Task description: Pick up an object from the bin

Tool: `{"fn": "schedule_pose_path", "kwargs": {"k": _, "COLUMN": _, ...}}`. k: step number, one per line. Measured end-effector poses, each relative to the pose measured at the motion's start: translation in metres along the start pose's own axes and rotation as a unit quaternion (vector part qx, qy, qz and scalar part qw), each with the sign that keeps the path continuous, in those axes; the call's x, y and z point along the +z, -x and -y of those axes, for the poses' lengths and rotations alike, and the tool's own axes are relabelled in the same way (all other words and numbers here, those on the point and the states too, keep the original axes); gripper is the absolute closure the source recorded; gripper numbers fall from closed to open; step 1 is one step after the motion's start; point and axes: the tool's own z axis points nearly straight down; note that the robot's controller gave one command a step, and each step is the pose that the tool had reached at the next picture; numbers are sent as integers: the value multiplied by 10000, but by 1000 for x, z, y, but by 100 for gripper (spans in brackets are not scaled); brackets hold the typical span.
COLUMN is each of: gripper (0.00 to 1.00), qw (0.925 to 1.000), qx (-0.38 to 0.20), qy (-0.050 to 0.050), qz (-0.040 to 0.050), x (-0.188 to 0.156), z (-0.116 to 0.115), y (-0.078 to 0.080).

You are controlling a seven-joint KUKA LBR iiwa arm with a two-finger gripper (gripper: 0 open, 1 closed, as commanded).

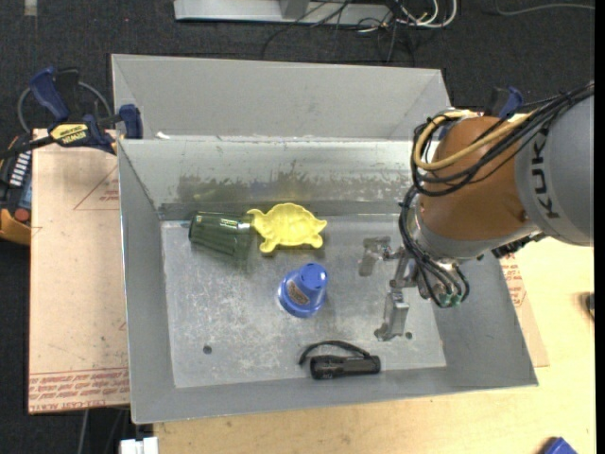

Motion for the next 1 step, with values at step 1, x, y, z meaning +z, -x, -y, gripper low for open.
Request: {"fn": "schedule_pose_path", "kwargs": {"k": 1, "gripper": 0, "qw": 10000, "qx": -7, "qy": -3, "qz": 42, "x": -4, "z": 0, "y": 2}}
